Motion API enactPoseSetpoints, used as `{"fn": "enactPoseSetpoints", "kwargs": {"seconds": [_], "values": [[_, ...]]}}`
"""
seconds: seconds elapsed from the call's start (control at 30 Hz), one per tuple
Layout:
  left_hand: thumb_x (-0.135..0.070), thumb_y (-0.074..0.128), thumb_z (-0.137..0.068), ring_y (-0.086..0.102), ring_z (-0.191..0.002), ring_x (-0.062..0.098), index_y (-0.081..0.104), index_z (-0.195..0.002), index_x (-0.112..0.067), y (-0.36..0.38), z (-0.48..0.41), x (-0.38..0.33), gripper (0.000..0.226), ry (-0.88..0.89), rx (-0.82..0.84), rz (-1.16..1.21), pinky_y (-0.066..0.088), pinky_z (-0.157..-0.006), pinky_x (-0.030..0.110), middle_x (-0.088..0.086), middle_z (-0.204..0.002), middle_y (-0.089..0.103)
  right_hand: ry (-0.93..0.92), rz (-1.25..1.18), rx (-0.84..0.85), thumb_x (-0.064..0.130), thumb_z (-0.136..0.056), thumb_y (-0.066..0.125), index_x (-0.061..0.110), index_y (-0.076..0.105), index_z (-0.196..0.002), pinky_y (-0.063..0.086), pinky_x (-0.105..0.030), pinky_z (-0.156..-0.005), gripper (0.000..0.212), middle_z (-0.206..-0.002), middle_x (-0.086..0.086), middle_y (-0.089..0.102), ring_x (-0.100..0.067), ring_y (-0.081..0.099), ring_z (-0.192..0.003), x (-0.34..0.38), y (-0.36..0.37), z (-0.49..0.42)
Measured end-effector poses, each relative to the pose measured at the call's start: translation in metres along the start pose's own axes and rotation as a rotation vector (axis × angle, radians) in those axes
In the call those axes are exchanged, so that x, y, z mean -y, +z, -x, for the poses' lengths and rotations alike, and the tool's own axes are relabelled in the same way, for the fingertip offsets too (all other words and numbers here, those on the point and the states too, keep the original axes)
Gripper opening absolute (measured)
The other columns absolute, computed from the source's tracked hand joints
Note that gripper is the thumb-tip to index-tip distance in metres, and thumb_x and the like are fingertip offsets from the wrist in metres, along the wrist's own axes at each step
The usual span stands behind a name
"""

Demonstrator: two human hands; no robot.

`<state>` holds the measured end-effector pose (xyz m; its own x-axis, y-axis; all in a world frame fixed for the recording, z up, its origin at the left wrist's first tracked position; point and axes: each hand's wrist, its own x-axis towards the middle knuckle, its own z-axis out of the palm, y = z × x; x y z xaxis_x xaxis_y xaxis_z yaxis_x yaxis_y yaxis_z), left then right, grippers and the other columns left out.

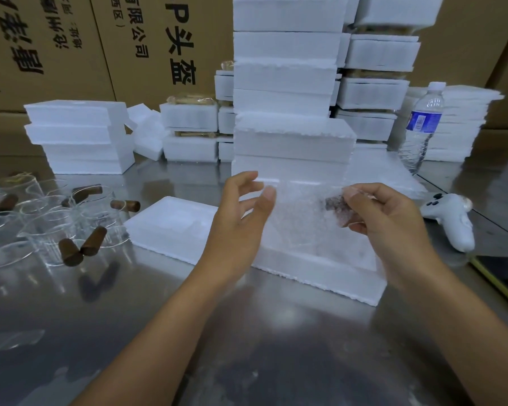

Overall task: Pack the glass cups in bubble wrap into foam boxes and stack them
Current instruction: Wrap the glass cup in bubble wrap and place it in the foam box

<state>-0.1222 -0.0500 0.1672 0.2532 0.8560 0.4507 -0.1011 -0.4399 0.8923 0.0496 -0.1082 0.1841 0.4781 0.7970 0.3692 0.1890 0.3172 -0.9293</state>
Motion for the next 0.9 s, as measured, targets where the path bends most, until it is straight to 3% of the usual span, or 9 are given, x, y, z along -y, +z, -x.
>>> {"fn": "enactPoseSetpoints", "kwargs": {"seconds": [0.07, 0.13, 0.23, 0.4, 0.53, 0.67, 0.8, 0.9], "values": [[-0.039, 0.057, -0.091, 0.060, -0.104, 0.003, 0.050, -0.103, -0.040, 0.000, -0.002, 0.003, 0.014, -0.006, -0.065, -0.018, 0.047, -0.085, 0.017, -0.020, -0.107, 0.056, -0.009, 0.035, -0.028, 0.015, -0.090, 0.060, 0.017, 0.061, -0.081, 0.043, -0.007, -0.054, 0.009, -0.049, 0.009, 0.062, 0.000, 0.056, -0.047, -0.002, 0.001, -0.001], [-0.018, 0.053, -0.095, 0.060, -0.101, 0.006, 0.051, -0.097, -0.038, -0.002, -0.002, 0.005, 0.021, 0.025, -0.111, -0.085, 0.047, -0.077, 0.012, -0.017, -0.104, 0.056, -0.015, 0.061, -0.042, 0.016, -0.090, 0.060, 0.016, 0.061, -0.082, 0.043, -0.006, -0.054, 0.008, -0.048, 0.008, 0.062, 0.001, 0.056, -0.047, -0.004, 0.002, -0.001], [-0.008, 0.047, -0.095, 0.059, -0.094, 0.007, 0.048, -0.093, -0.039, -0.003, -0.001, 0.007, 0.031, 0.053, -0.132, -0.206, 0.043, -0.067, 0.004, -0.013, -0.103, 0.054, -0.022, 0.060, -0.007, 0.015, -0.089, 0.061, 0.014, 0.061, -0.083, 0.043, -0.006, -0.053, 0.006, -0.050, 0.009, 0.064, 0.000, 0.058, -0.049, -0.006, 0.003, 0.000], [-0.005, 0.047, -0.095, 0.054, -0.081, -0.006, 0.048, -0.089, -0.038, -0.003, -0.001, 0.008, 0.034, 0.055, -0.107, -0.272, 0.038, -0.063, 0.001, -0.015, -0.098, 0.055, -0.010, 0.184, 0.151, 0.016, -0.090, 0.061, 0.017, 0.059, -0.085, 0.043, -0.007, -0.056, 0.004, -0.060, 0.009, 0.069, -0.003, 0.065, -0.058, -0.011, 0.002, 0.001], [-0.006, 0.049, -0.095, 0.052, -0.080, -0.012, 0.052, -0.087, -0.035, -0.002, 0.000, 0.010, 0.030, 0.057, -0.070, -0.297, 0.038, -0.065, 0.001, -0.015, -0.091, 0.057, -0.068, 0.451, 0.203, 0.023, -0.089, 0.059, 0.026, 0.055, -0.081, 0.046, -0.027, -0.062, 0.010, -0.075, 0.000, 0.068, -0.015, 0.065, -0.070, -0.019, -0.004, -0.001], [-0.005, 0.049, -0.094, 0.053, -0.092, -0.006, 0.056, -0.096, -0.035, -0.002, 0.003, 0.014, 0.031, 0.100, 0.019, -0.417, 0.041, -0.073, 0.001, -0.015, -0.102, 0.054, -0.150, 0.685, 0.226, 0.022, -0.088, 0.060, 0.028, 0.053, -0.077, 0.042, -0.021, -0.066, 0.015, -0.079, 0.011, 0.062, -0.007, 0.058, -0.075, -0.029, -0.006, -0.001], [-0.006, 0.041, -0.097, 0.047, -0.102, -0.002, 0.060, -0.121, -0.024, -0.004, 0.004, 0.018, 0.036, 0.174, 0.158, -0.596, 0.030, -0.085, -0.001, -0.014, -0.116, 0.049, -0.217, 0.739, 0.188, 0.020, -0.085, 0.063, 0.029, 0.054, -0.074, 0.039, -0.014, -0.063, 0.017, -0.080, 0.012, 0.060, -0.004, 0.056, -0.077, -0.032, -0.006, -0.004], [-0.018, 0.037, -0.100, 0.035, -0.117, 0.002, 0.056, -0.129, -0.025, -0.004, 0.006, 0.017, 0.035, 0.175, 0.239, -0.675, 0.019, -0.088, -0.005, -0.019, -0.118, 0.045, -0.209, 0.656, 0.175, 0.014, -0.082, 0.065, 0.031, 0.057, -0.079, 0.038, -0.005, -0.063, 0.019, -0.084, 0.012, 0.060, -0.002, 0.054, -0.075, -0.032, -0.006, -0.006]]}}
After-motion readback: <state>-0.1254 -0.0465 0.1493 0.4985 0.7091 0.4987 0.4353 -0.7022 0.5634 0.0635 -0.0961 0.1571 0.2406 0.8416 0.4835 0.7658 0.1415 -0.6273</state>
